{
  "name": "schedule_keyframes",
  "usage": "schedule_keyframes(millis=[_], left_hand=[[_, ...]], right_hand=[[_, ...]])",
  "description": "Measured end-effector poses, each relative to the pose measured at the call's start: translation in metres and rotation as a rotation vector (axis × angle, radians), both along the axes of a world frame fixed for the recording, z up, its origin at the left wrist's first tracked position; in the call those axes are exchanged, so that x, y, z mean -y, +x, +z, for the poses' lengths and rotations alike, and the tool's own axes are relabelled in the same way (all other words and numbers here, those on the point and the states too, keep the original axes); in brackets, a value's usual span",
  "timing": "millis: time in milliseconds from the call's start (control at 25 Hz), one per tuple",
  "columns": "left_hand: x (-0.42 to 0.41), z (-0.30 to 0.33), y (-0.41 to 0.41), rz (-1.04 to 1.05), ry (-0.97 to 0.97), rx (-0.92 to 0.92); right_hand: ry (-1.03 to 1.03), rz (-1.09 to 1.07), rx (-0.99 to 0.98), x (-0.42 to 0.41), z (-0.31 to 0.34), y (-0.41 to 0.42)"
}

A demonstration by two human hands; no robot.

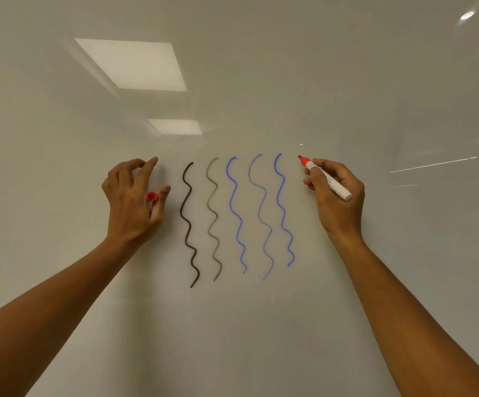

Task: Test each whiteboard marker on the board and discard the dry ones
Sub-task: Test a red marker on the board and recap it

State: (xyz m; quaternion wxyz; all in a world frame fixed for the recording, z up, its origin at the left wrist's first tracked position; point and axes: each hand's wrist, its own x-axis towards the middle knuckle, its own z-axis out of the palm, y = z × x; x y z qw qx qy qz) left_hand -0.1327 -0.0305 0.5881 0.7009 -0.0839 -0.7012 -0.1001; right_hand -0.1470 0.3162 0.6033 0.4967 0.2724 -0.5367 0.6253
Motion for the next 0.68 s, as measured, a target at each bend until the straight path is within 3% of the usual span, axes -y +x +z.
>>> schedule_keyframes(millis=[440, 680], left_hand=[[0.007, -0.004, -0.014, 0.029, -0.102, -0.044], [0.005, -0.006, -0.013, 0.023, -0.091, -0.036]], right_hand=[[0.091, -0.126, -0.084, 0.001, -0.013, -0.007], [0.022, -0.149, -0.064, -0.01, -0.038, -0.006]])
